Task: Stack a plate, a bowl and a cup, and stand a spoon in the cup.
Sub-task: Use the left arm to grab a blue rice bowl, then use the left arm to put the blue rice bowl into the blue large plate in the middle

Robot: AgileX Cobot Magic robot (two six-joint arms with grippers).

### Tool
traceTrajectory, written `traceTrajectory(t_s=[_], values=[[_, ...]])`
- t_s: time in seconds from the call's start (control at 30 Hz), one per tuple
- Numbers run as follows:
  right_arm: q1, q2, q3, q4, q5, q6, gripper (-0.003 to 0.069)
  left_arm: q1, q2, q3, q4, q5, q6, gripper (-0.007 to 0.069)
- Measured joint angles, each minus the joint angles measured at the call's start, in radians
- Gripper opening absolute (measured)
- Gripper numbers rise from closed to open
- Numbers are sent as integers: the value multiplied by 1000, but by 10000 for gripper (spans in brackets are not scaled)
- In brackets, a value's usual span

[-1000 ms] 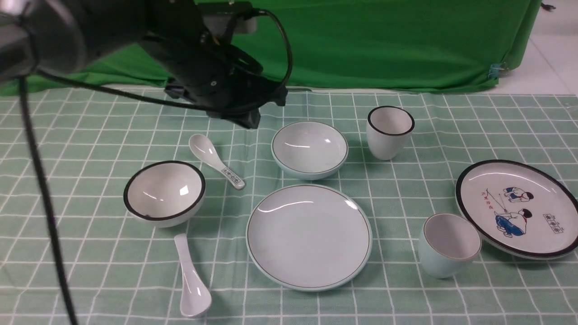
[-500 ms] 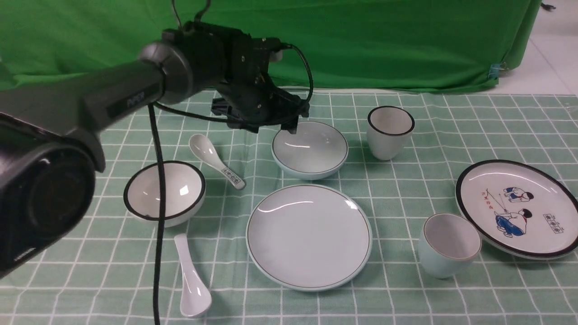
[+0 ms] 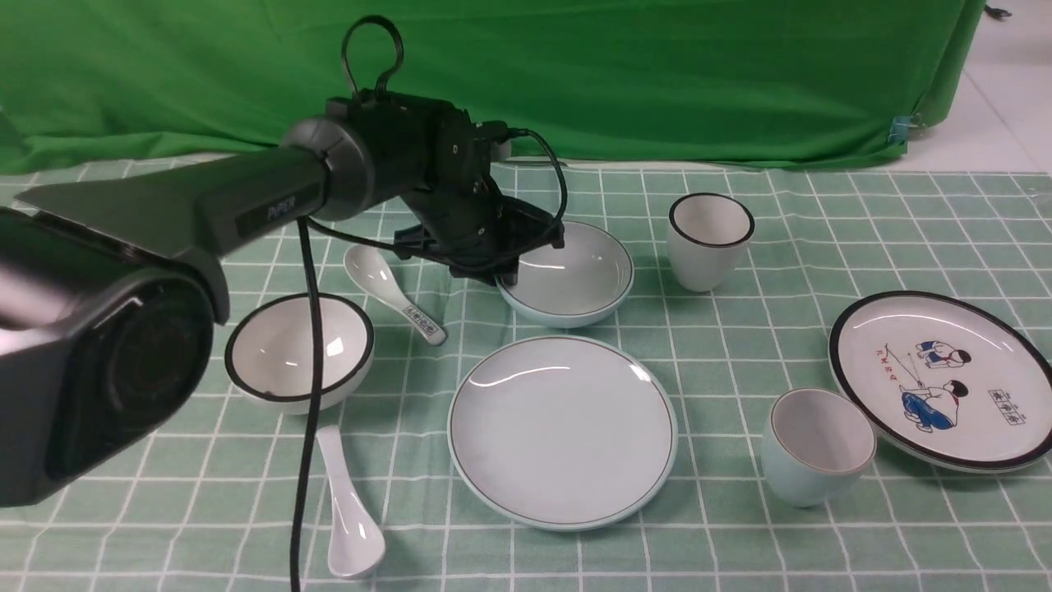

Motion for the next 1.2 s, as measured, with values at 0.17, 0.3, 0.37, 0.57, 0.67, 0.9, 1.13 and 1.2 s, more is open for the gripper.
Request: traceTrajectory(t_s=[0.17, 0.3, 0.37, 0.57, 0.67, 0.9, 1.13, 1.2], values=[[0, 0, 0, 0, 0, -2, 62, 8, -82, 0, 1, 44, 5, 25], [0, 0, 0, 0, 0, -3, 67, 12, -243, 5, 4, 176, 82, 25], [0, 0, 0, 0, -4, -4, 67, 5, -283, 24, -6, 198, 108, 25], [0, 0, 0, 0, -35, -22, 70, -67, -390, 345, -57, 125, 171, 25], [0, 0, 0, 0, -37, -23, 70, -74, -388, 477, -93, 21, 172, 25], [0, 0, 0, 0, -42, -23, 70, -73, -363, 559, -132, -86, 185, 25], [0, 91, -37, -3, 32, -11, 71, -73, -350, 559, -182, -90, 234, 31], [0, 172, -90, -9, 74, -5, 86, -73, -348, 559, -183, -84, 245, 57]])
